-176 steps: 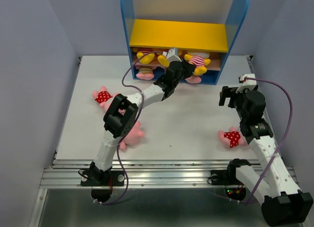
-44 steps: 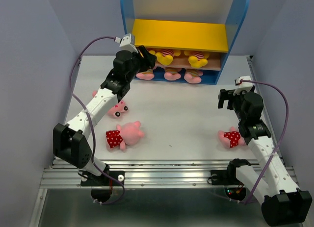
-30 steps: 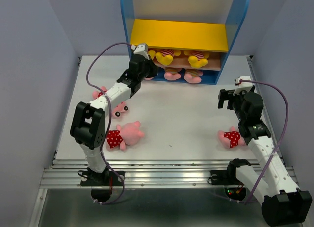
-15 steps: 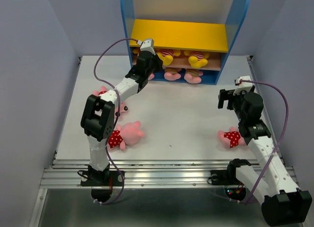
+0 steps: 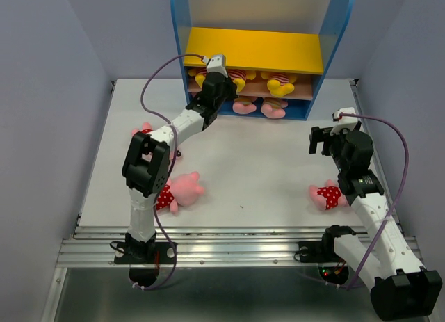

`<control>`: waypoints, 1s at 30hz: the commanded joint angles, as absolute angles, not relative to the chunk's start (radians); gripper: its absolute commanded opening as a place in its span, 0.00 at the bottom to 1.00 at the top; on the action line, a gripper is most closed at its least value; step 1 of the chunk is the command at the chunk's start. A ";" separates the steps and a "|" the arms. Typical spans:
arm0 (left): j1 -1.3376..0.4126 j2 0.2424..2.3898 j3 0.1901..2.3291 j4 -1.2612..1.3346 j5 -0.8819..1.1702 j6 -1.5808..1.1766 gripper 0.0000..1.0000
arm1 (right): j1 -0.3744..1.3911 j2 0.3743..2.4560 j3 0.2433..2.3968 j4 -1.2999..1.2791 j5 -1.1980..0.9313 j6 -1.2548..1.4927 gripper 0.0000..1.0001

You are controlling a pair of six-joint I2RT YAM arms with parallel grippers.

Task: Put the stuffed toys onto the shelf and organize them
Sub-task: Adjust the position of the stuffed toy

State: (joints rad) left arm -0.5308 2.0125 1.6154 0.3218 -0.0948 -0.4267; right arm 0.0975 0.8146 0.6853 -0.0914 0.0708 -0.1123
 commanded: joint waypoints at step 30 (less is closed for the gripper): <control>-0.571 2.001 1.714 0.400 -0.074 -0.402 0.15 | 0.091 0.818 0.689 -0.029 0.074 -0.127 1.00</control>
State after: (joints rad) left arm -0.5678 2.0998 1.7317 0.3241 -0.0734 -0.4160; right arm 0.0975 0.8230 0.6853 -0.0891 0.0708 -0.1139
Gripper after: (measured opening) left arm 0.136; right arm 0.998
